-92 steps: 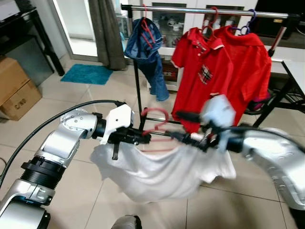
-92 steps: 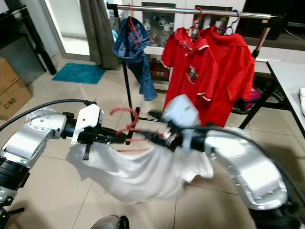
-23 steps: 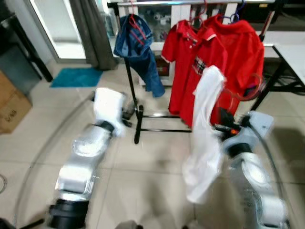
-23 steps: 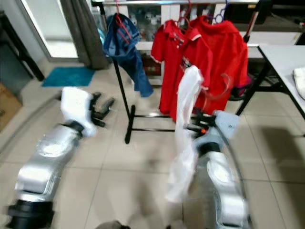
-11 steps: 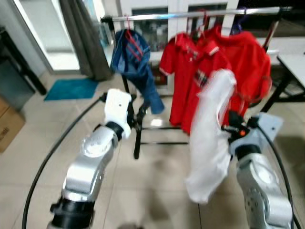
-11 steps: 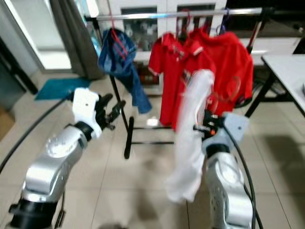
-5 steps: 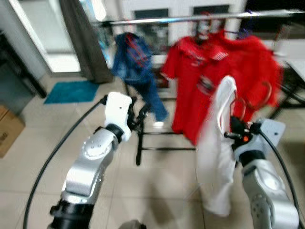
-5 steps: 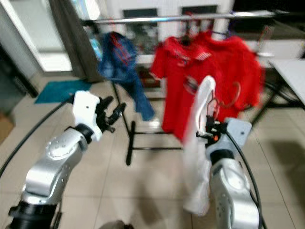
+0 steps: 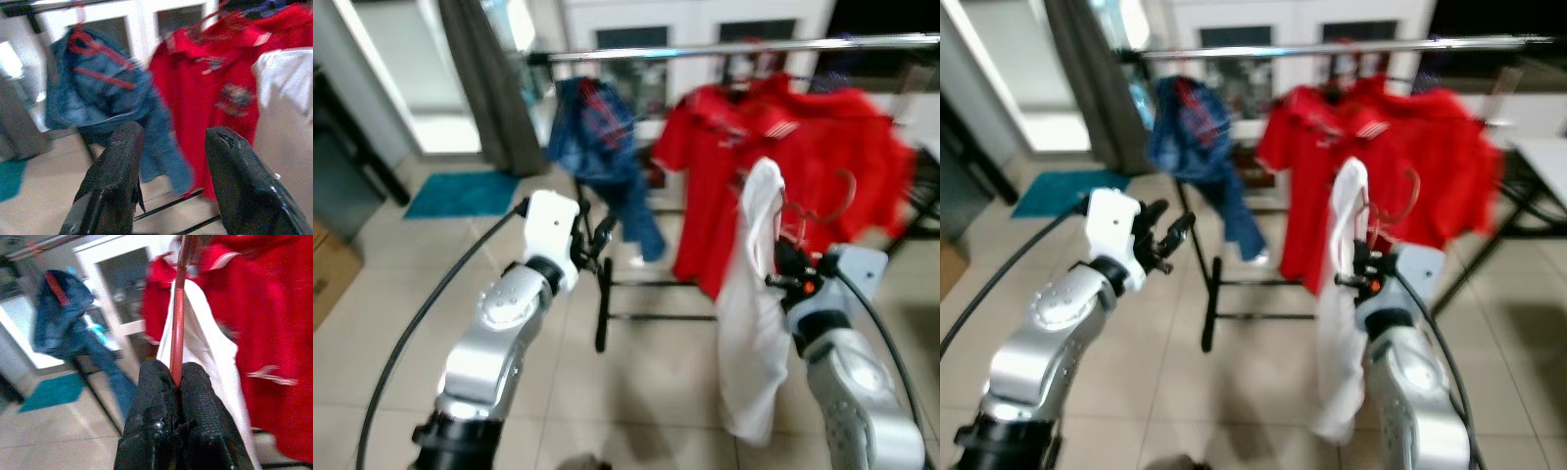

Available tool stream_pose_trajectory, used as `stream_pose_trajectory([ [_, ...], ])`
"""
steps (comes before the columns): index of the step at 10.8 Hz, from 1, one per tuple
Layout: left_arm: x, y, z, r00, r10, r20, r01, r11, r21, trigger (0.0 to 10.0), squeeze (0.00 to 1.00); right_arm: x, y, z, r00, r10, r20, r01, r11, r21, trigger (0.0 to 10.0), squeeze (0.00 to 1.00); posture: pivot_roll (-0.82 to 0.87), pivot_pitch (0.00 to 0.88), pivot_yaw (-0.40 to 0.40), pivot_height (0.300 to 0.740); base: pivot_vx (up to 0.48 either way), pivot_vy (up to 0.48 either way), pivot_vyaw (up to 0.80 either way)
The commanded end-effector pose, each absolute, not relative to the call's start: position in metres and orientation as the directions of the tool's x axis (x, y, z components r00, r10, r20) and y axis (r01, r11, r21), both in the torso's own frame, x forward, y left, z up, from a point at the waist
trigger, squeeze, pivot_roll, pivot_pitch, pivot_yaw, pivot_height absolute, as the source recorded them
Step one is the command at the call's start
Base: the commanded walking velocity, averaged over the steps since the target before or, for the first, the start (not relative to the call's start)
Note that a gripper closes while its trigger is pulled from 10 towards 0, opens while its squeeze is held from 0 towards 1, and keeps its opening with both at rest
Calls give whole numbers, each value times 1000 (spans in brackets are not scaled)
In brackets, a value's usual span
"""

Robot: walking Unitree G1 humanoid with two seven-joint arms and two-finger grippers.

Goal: Hang hanger

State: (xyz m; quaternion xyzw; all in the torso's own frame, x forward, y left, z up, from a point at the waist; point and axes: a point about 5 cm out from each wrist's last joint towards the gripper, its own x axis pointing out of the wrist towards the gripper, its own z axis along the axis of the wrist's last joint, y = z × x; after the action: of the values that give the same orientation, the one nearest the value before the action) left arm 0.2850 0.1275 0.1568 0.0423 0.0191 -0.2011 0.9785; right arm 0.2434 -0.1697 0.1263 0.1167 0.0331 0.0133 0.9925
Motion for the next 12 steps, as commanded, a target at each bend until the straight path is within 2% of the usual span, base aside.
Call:
stream_pose_trajectory([
  [1,286,126,160,919,-391,-45,394,916,75,10000,0,244,-170,134,998,49,-27,-42,972,231,10000,0,32,54,78,740,319,0,0],
  [12,287,126,163,924,-382,-35,383,920,76,10000,0,258,-172,136,997,66,-47,-59,987,148,10000,0,39,62,60,740,344,0,0],
])
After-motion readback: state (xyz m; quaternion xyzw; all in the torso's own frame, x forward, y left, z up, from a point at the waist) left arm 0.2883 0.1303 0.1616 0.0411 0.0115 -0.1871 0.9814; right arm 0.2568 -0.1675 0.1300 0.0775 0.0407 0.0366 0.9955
